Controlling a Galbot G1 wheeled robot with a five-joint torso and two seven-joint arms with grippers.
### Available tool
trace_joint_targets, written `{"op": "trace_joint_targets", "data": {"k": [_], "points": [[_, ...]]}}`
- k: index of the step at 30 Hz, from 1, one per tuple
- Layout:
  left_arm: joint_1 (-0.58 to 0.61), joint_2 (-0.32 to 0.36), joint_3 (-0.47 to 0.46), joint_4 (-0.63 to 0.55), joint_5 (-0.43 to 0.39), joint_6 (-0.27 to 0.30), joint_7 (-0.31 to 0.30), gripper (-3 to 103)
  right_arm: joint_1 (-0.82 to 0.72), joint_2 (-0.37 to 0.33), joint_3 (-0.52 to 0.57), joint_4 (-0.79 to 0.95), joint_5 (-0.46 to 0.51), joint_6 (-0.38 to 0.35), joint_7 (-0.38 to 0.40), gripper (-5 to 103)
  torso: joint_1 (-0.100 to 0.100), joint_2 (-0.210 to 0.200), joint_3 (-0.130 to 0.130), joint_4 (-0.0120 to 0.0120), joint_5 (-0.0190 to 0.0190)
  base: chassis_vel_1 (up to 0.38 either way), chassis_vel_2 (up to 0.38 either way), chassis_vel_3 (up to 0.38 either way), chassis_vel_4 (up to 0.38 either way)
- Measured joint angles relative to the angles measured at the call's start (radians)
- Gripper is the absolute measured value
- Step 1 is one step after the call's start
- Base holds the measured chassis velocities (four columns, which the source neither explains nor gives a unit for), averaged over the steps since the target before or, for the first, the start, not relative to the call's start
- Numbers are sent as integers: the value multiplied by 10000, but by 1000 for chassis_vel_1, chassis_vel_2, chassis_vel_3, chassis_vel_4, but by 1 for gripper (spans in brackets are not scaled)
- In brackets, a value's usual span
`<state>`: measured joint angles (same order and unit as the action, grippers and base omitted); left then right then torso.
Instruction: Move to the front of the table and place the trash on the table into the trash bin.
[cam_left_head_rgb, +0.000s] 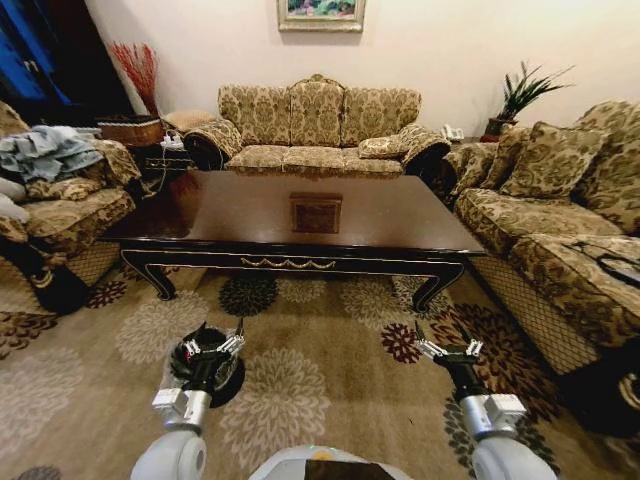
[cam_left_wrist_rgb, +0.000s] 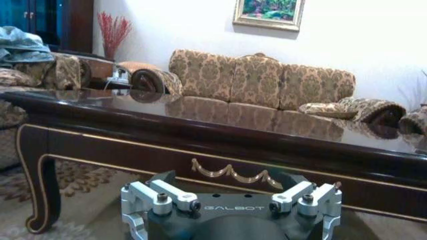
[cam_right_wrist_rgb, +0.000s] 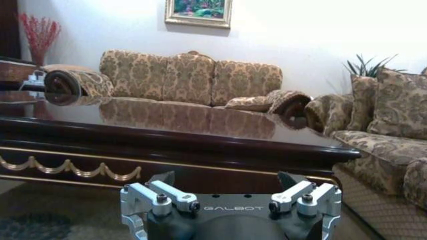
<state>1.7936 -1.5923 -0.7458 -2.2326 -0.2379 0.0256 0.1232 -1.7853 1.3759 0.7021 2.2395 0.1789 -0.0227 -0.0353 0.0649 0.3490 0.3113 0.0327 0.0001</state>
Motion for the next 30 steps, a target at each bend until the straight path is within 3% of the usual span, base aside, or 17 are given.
{"op": "trace_joint_targets", "data": {"k": [22,30], "points": [[204,13,-289,-31,-107,-224,48,100,-23,245,-425,-74,-340,229,-31,100,0,2,1,0,-1,61,-59,-65,50],[197,164,-363,-76,-839,-649,-34,100,102,345,-384,-161,-153,478,-424,100,0,3,1,1,-2,10,-15,-17,10]]}}
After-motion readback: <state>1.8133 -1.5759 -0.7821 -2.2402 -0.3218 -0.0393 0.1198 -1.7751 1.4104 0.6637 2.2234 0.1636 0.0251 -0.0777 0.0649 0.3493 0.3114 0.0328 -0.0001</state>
